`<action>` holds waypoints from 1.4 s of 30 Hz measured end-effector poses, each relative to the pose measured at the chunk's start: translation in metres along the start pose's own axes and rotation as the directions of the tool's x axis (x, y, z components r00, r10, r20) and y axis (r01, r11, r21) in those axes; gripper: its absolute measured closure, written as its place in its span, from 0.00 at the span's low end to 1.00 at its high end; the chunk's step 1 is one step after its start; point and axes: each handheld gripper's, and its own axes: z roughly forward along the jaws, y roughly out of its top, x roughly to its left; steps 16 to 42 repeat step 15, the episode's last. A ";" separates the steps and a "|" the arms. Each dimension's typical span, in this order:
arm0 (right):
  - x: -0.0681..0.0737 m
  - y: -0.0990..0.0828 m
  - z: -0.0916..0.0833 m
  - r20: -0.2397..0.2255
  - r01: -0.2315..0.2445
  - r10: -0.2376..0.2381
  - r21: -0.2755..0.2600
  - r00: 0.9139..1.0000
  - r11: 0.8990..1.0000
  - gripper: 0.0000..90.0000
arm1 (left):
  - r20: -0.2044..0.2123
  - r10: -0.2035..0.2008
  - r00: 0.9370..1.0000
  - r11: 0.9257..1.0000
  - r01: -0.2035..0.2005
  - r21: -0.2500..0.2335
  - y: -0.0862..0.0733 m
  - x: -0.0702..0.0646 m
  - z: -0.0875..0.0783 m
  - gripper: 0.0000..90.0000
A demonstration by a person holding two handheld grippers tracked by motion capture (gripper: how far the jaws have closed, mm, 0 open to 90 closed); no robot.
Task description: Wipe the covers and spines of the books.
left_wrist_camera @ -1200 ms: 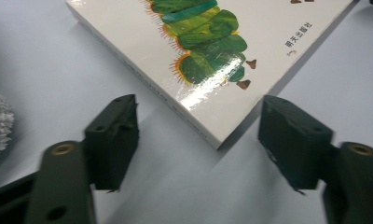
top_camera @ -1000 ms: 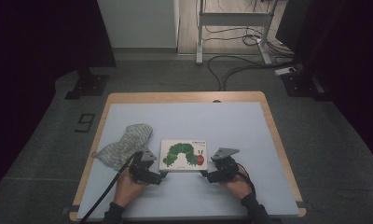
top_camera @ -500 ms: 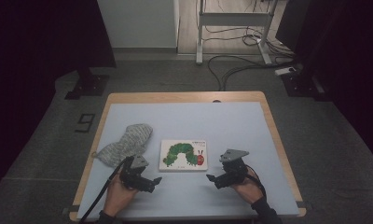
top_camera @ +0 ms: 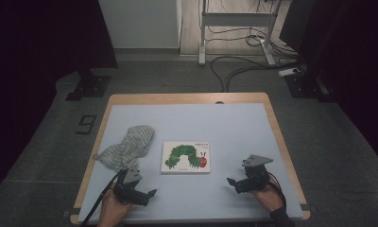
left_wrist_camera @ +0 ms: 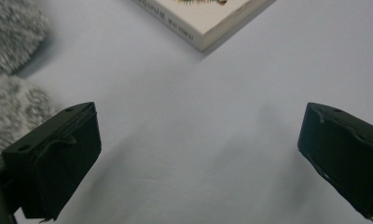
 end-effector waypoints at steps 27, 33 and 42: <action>-0.007 -0.019 0.009 0.024 -0.017 0.016 0.042 1.000 0.999 0.00 | -0.003 -0.011 1.000 0.999 0.011 0.047 -0.002 0.001 0.007 0.00; -0.007 -0.019 0.009 0.024 -0.017 0.016 0.042 1.000 0.999 0.00 | -0.003 -0.011 1.000 0.999 0.011 0.047 -0.002 0.001 0.007 0.00; -0.007 -0.019 0.009 0.024 -0.017 0.016 0.042 1.000 0.999 0.00 | -0.003 -0.011 1.000 0.999 0.011 0.047 -0.002 0.001 0.007 0.00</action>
